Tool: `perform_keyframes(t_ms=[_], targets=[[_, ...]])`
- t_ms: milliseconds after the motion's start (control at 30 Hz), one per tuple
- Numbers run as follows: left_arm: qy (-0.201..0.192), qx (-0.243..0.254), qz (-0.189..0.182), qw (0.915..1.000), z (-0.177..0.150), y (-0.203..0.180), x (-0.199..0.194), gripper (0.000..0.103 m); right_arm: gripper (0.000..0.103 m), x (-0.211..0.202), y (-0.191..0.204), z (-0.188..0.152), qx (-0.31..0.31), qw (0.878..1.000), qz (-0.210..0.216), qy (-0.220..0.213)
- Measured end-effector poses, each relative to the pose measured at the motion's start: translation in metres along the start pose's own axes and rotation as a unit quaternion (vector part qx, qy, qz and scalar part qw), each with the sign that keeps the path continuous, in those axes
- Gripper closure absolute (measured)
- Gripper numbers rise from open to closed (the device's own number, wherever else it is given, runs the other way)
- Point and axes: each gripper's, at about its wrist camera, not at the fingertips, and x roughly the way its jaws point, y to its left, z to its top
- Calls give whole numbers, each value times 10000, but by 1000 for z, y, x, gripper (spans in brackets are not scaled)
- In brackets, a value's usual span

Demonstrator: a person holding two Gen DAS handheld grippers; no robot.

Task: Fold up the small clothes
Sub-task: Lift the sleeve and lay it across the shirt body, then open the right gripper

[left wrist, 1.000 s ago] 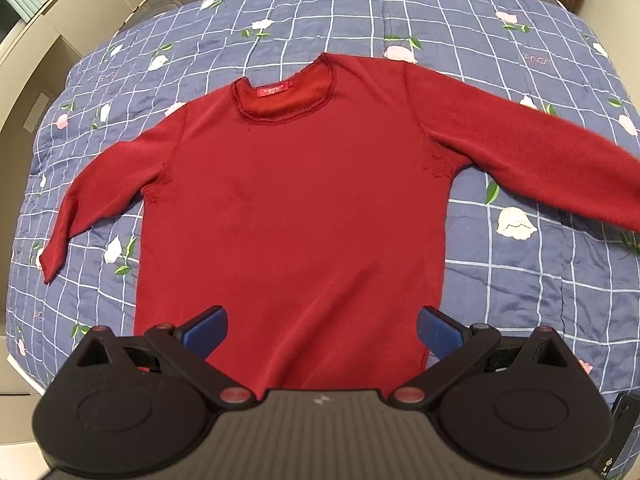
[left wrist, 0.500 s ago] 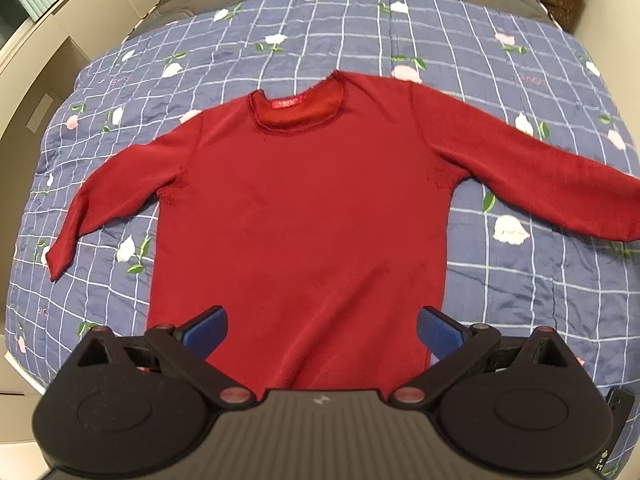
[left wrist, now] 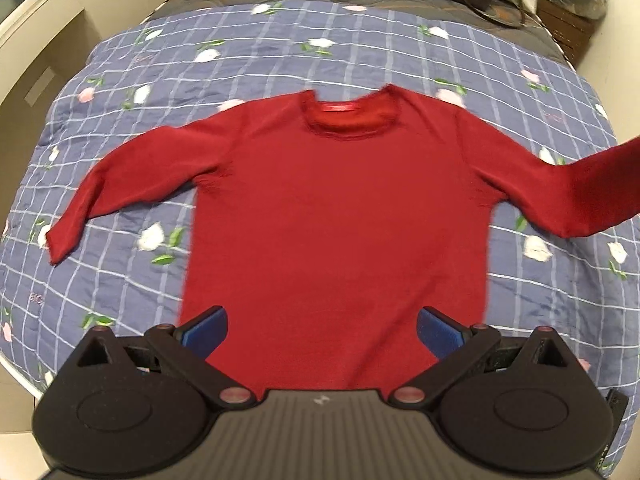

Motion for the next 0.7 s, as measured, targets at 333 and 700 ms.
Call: perform_keyframes(t_ms=[333,700], targets=[[-10,-420,241,9988,9,131,3,0,95,46,194,-69,-1136,9923,357,330],[290,-763,696,9942,-6,238,26,0,95,145,303,-170,-1675,9790,138,1151]])
